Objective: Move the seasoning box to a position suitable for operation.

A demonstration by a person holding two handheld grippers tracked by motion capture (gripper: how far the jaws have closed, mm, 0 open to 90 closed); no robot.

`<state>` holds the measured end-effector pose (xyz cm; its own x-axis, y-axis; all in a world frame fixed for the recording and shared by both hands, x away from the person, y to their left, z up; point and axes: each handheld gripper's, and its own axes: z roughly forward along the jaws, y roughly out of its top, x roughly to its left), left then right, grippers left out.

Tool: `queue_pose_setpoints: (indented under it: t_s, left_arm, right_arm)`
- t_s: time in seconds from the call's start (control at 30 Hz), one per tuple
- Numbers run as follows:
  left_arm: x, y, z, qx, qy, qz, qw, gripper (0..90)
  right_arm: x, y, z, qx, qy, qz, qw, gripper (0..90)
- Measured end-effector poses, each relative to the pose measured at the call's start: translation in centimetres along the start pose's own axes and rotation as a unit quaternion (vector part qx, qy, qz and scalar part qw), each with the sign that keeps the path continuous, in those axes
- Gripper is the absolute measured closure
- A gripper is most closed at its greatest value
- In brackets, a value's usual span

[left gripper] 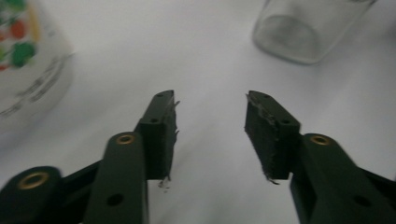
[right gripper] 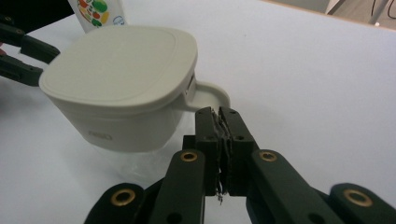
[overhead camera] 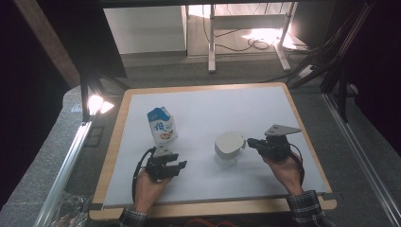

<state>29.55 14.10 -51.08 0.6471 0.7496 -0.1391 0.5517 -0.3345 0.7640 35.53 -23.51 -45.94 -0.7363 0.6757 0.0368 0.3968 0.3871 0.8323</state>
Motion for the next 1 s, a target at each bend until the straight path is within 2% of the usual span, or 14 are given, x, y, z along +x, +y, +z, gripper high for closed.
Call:
queue_pose_setpoints:
  t_s: [0.03, 0.07, 0.1, 0.13, 0.17, 0.43, 0.47, 0.57, 0.77, 1.0]
  left_arm:
    - [0.0, 0.0, 0.0, 0.0, 0.0, 0.0, 1.0, 59.5]
    - [-0.4, 0.6, 0.2, 0.0, -0.014, 0.009, 0.9999, 62.0]
    - [-0.4, 0.6, 0.2, 0.0, -0.014, 0.009, 0.9999, 64.7]
    - [-0.8, 1.2, 0.3, -0.003, -0.032, 0.017, 0.9994, 67.8]
    - [-0.9, 1.4, 0.4, -0.006, -0.038, 0.019, 0.9991, 70.5]
    - [-2.1, 3.4, 1.2, -0.013, -0.047, 0.043, 0.9979, 87.4]
    - [-2.4, 3.9, 1.4, -0.017, -0.055, 0.049, 0.9971, 88.1]
    - [-2.7, 4.4, 1.6, -0.021, -0.061, 0.055, 0.9963, 89.1]
    - [-3.8, 5.7, 2.5, -0.017, -0.076, 0.078, 0.9939, 89.8]
    - [-4.3, 6.5, 3.2, -0.018, -0.088, 0.083, 0.9925, 89.8]
  right_arm:
    - [0.0, 0.1, 0.0, -0.001, 0.002, -0.002, 1.0, 86.8]
    - [0.1, 0.3, 0.0, -0.002, 0.003, -0.003, 1.0, 86.9]
    - [0.1, 0.4, 0.0, -0.002, 0.004, -0.004, 1.0, 87.0]
    - [0.1, 0.5, 0.0, -0.003, 0.005, -0.005, 1.0, 87.1]
    - [0.1, 0.6, 0.1, -0.003, 0.006, -0.005, 1.0, 87.2]
    - [0.0, 1.6, 0.0, -0.014, 0.012, -0.005, 0.9998, 88.8]
    - [0.0, 1.7, 0.1, -0.016, 0.014, -0.007, 0.9997, 89.0]
    - [0.1, 2.0, 0.1, -0.018, 0.017, -0.008, 0.9997, 89.0]
    - [0.6, 3.0, 0.4, -0.021, 0.02, -0.022, 0.9993, 89.0]
    - [0.8, 3.5, 0.8, -0.023, 0.028, -0.031, 0.9989, 89.0]
